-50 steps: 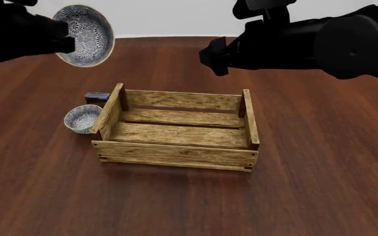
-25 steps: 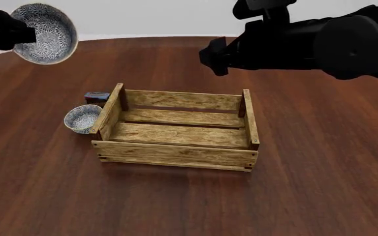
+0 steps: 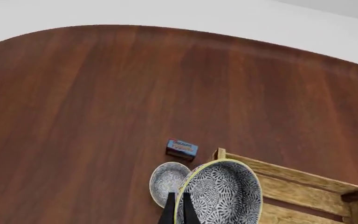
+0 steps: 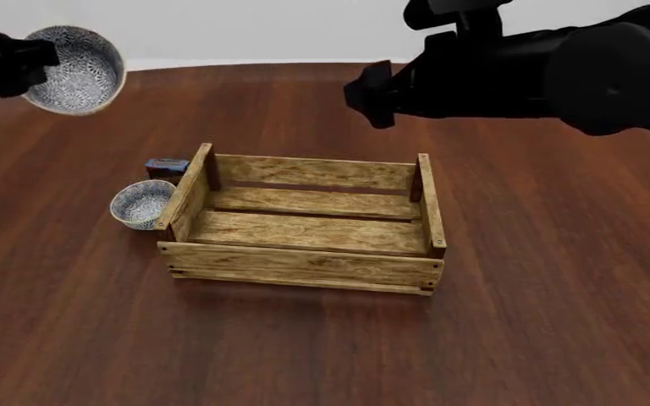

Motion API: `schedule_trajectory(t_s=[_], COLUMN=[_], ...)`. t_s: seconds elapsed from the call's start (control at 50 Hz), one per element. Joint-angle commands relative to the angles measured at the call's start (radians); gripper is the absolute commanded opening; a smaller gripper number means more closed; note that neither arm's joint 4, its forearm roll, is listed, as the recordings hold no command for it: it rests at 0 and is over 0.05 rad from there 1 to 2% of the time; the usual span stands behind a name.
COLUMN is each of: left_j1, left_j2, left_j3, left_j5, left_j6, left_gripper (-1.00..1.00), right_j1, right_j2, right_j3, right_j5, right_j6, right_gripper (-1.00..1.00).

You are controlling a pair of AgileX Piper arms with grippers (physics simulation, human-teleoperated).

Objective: Stack the right bowl on the left bowl and place them in the tray.

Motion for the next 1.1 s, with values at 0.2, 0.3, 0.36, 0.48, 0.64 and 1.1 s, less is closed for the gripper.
schedule_trajectory(t_s=[0.2, 0.3, 0.36, 0.48, 0.64, 1.1], left_j1=[-0.033, -0.023, -0.031, -0.037, -0.039, 0.024], left_j2=[0.072, 0.084, 0.090, 0.121, 0.126, 0.159], left_j3=[0.051, 0.057, 0.071, 0.094, 0.123, 0.102], left_j5=[-0.045, -0.058, -0.073, -0.112, -0.152, -0.141], left_j6=[-0.142, -0.142, -0.164, -0.166, -0.174, -0.135], left_gripper=[-1.00, -1.00, -1.00, -1.00, -1.00, -1.00], right_j1=[-0.003, -0.001, -0.001, -0.001, -0.001, -0.020], right_j2=[-0.108, -0.109, -0.108, -0.107, -0.107, -0.140], right_j3=[0.069, 0.070, 0.069, 0.069, 0.071, 0.079], right_j5=[-0.010, -0.010, -0.010, -0.011, -0.011, -0.022], right_j6=[0.000, 0.001, 0.001, 0.000, -0.003, -0.020], right_gripper=[1.00, 1.00, 1.00, 1.00, 1.00, 1.00])
